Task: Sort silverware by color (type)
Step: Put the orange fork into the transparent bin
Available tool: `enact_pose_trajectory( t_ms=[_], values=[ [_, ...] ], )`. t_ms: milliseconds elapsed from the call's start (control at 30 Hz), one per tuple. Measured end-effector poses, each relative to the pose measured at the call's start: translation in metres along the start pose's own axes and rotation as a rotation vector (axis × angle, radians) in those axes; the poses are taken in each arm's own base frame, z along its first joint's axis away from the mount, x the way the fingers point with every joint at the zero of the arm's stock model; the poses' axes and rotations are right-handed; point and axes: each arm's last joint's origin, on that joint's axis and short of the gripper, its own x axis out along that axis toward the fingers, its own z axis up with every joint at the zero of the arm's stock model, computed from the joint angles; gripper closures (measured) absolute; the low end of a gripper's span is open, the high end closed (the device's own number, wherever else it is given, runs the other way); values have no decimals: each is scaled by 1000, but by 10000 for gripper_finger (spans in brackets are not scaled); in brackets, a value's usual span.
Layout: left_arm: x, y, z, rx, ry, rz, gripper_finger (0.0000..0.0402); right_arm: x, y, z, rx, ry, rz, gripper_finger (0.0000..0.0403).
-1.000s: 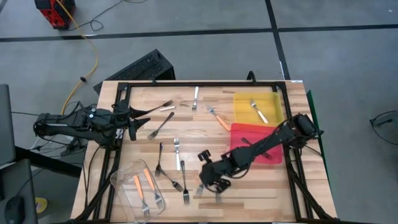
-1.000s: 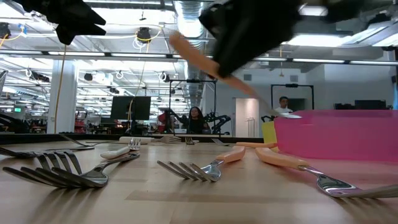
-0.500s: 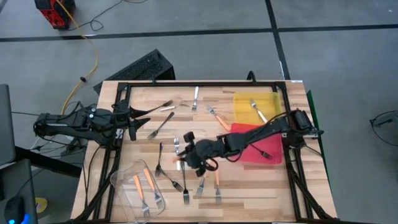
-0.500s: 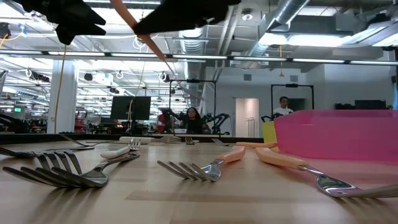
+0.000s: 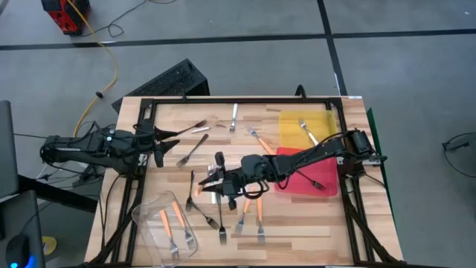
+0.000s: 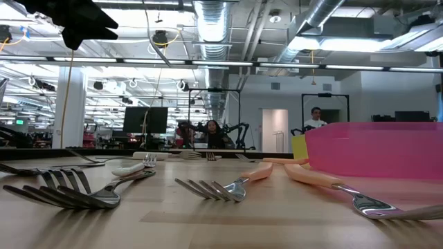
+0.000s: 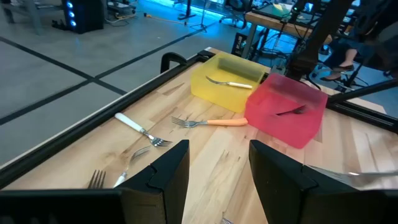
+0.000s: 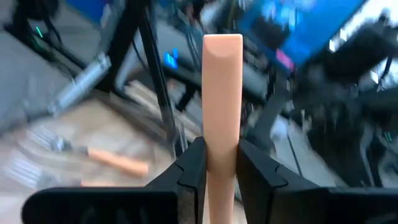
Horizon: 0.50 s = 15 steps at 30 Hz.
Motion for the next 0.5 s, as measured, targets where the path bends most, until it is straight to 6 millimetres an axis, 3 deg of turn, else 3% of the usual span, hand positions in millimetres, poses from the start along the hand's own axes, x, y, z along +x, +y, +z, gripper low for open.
enact_pose_trajectory(
  t_ms=[500],
  values=[
    [0, 0, 0, 0, -5, 13, 250, -5, -1, 33, -65, -492, 144, 310]
  ],
)
